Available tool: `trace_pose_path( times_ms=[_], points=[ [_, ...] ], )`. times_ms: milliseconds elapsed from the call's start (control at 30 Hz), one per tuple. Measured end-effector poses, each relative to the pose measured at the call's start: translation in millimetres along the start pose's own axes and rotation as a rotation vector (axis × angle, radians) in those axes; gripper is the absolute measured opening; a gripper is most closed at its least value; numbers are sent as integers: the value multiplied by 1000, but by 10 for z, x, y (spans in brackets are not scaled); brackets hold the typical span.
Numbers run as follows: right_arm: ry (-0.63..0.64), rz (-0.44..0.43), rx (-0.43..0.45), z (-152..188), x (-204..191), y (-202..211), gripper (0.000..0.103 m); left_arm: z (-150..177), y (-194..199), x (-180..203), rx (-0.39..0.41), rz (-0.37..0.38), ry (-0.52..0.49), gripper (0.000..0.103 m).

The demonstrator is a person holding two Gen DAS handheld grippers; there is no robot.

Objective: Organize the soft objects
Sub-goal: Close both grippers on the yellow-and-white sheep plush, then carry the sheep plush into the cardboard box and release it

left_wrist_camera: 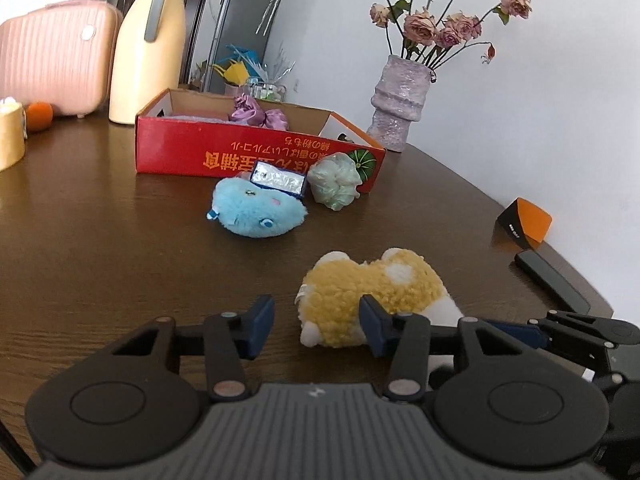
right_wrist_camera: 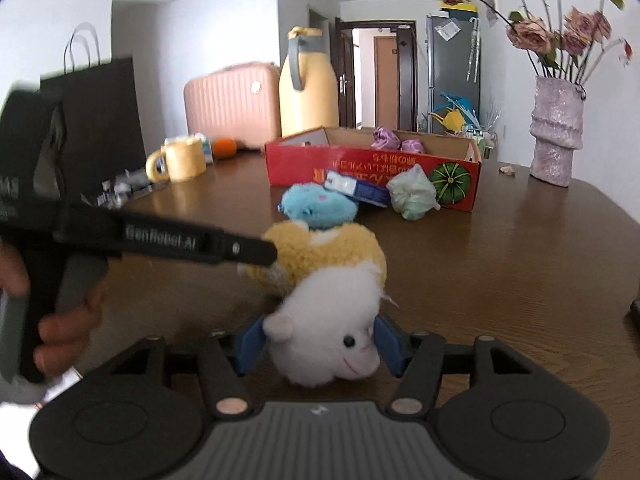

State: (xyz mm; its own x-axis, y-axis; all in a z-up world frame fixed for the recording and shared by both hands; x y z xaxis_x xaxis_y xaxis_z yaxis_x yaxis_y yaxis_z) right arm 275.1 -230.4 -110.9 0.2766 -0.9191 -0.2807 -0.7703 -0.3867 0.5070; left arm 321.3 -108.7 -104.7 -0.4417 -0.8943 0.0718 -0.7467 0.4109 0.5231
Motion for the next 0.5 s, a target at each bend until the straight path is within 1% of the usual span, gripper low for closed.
trace_pose_path(
  times_ms=[100, 167, 200, 233, 267, 300, 400, 500],
  points=[
    [-83, -15, 8, -75, 87, -40, 63, 1, -58, -30, -14, 31, 42, 54],
    [-145, -12, -18, -82, 166, -134, 62, 11, -90, -29, -20, 50, 63, 53],
    [-178, -12, -28, -70, 190, -173, 60, 13, -106, -27, -22, 64, 70, 50],
    [-203, -13, -37, -66, 216, -208, 59, 15, -119, -20, -24, 73, 76, 43],
    [-217, -17, -39, -64, 229, -238, 56, 21, -142, -11, -32, 87, 78, 37],
    [-220, -26, -40, -58, 229, -265, 55, 30, -168, 0, -41, 100, 78, 28],
    [-229, -35, -52, -25, 215, -319, 52, 61, -226, -5, -53, 99, 81, 20],
    [-239, -40, -44, -25, 214, -330, 50, 60, -234, -8, -49, 99, 89, 20]
  ],
)
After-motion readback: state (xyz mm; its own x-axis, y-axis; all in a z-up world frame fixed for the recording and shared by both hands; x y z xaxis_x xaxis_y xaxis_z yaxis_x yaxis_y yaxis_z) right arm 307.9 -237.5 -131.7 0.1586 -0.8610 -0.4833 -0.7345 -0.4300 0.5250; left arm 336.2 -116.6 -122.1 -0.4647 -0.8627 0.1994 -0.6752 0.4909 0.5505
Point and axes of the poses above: each gripper's, at about its wrist camera, not at the fingertips, and y roughly against the way its jaws point, x to its right, z to its underside, the point moved 10 cm from there along -y, roughly the way its jaws point, and after that the axes turned 13 degrees about -y, right-handed, at the moved point
